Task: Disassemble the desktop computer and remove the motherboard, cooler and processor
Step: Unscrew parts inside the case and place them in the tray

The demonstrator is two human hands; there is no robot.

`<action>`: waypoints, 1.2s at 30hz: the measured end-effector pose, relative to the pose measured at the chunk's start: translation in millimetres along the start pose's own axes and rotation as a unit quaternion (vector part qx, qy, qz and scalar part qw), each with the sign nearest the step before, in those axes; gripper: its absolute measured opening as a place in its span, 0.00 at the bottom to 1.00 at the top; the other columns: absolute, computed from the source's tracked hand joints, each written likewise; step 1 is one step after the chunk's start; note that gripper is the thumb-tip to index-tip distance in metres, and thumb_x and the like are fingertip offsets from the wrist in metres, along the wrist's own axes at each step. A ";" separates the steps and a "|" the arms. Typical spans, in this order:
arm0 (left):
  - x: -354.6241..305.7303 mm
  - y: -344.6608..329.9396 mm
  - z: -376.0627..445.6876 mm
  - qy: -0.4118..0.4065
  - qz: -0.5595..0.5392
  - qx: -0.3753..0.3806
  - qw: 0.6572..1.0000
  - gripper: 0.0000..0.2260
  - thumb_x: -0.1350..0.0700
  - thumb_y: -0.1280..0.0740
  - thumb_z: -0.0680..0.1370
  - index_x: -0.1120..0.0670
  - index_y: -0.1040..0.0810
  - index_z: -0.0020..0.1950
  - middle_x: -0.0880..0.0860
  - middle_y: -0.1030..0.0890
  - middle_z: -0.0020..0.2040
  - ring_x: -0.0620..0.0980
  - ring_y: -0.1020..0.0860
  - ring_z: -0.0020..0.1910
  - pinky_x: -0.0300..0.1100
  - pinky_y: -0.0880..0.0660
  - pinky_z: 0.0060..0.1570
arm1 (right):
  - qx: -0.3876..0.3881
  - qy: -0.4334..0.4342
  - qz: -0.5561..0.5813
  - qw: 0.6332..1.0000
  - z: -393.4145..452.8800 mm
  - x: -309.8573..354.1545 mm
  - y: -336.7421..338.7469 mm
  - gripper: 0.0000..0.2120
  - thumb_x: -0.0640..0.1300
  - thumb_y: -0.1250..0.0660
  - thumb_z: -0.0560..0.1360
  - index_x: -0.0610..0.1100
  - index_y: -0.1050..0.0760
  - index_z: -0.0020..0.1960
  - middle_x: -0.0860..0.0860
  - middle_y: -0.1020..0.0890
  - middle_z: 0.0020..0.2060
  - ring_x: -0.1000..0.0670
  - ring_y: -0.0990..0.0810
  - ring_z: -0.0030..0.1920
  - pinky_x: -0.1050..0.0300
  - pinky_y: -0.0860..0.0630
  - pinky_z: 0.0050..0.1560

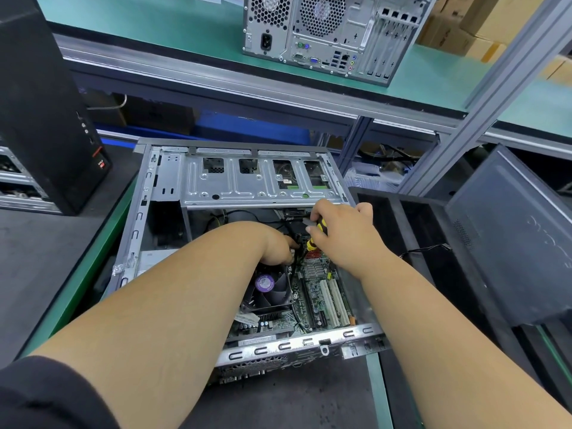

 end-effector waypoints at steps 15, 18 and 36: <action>0.9 -1.1 2.6 -0.004 -0.007 0.010 1.000 0.25 0.53 0.43 0.82 0.48 0.45 0.79 0.53 0.41 0.78 0.54 0.39 0.74 0.44 0.41 0.68 | 0.006 -0.001 0.011 1.000 -0.4 -1.1 0.3 0.06 0.52 0.39 0.78 0.51 0.32 0.50 0.56 0.28 0.30 0.49 0.28 0.38 0.47 0.39 0.56; 0.5 -1.0 2.5 -0.003 -0.005 0.010 1.000 0.25 0.53 0.44 0.83 0.48 0.45 0.79 0.54 0.41 0.77 0.54 0.39 0.74 0.43 0.40 0.67 | 0.001 0.003 0.049 0.999 -0.8 -1.3 2.9 0.07 0.51 0.35 0.75 0.53 0.31 0.50 0.57 0.24 0.37 0.51 0.27 0.41 0.49 0.40 0.56; 1.1 -1.4 3.4 0.003 0.005 0.011 1.000 0.24 0.52 0.44 0.83 0.48 0.46 0.79 0.54 0.42 0.78 0.55 0.39 0.74 0.44 0.40 0.67 | 0.000 0.006 0.058 0.998 -1.3 -0.4 3.3 0.09 0.51 0.32 0.75 0.51 0.31 0.51 0.56 0.24 0.39 0.52 0.28 0.40 0.51 0.40 0.56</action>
Point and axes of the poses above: each hand's wrist, its own z-axis towards the middle knuckle, its own y-axis out of the back of the hand, x = y × z, the point moved 5 cm from there along z, towards the middle knuckle
